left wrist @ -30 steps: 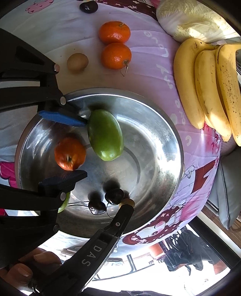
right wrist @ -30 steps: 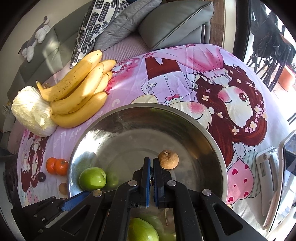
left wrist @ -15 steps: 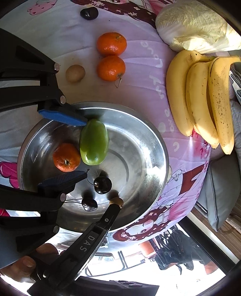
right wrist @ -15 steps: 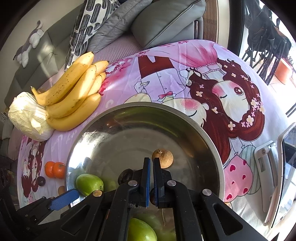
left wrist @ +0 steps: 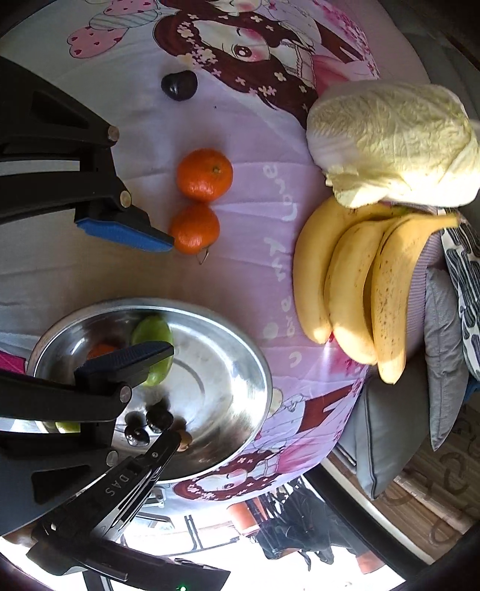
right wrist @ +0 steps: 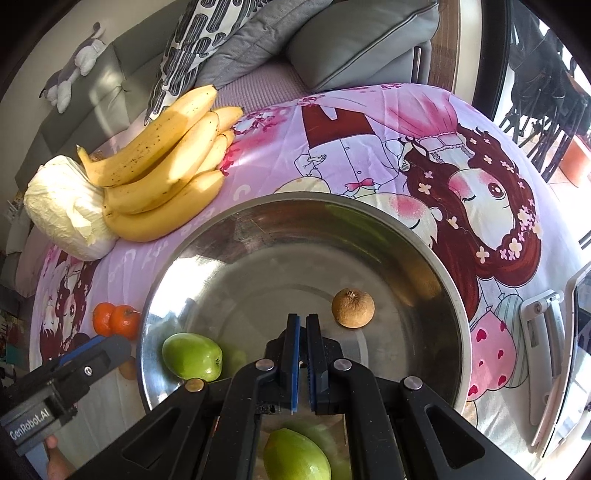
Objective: Organize fruits
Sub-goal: 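Move both open tools back toward the black fruit and brown fruit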
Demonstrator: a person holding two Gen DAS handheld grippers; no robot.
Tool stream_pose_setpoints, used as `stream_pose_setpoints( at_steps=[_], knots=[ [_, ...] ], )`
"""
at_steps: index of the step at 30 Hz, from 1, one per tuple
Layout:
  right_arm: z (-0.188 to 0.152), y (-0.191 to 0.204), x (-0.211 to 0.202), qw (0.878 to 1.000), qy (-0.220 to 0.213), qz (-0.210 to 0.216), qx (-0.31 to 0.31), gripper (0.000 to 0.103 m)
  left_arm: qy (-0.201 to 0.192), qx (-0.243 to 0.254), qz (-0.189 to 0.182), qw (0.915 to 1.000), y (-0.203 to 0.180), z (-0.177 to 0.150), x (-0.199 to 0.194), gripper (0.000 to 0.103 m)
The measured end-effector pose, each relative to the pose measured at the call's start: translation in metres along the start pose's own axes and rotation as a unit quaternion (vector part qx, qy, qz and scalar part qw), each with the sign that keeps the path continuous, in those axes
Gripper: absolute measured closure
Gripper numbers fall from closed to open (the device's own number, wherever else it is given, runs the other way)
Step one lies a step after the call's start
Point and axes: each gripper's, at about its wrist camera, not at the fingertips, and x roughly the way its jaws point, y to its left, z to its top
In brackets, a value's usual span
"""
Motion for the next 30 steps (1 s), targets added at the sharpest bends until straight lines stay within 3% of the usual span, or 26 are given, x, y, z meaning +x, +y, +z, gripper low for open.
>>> stream_pose_setpoints(
  at_steps=[13,18,19,22,30],
  knots=[
    [-0.006,0.022,0.001,0.999,-0.001,-0.006,-0.043,0.099,-0.007,-0.038,0.051,0.998,0.034,0.005,0.001,0.046],
    [-0.007,0.026,0.001,0.998,-0.004,-0.023,-0.055,0.095,-0.003,-0.032,0.062,0.9976,0.03,0.004,0.006,0.033],
    [-0.007,0.026,0.001,0.998,-0.004,-0.026,-0.055,0.087,-0.002,-0.032,0.064,0.9974,0.03,0.004,0.007,0.031],
    [-0.007,0.026,0.001,0.998,-0.008,-0.033,-0.056,0.048,-0.002,-0.031,0.072,0.9969,0.031,0.005,0.008,0.03],
    [-0.008,0.031,0.005,0.997,-0.004,-0.041,-0.07,0.034,-0.011,-0.025,0.086,0.9959,0.031,0.005,0.007,0.019]
  ],
)
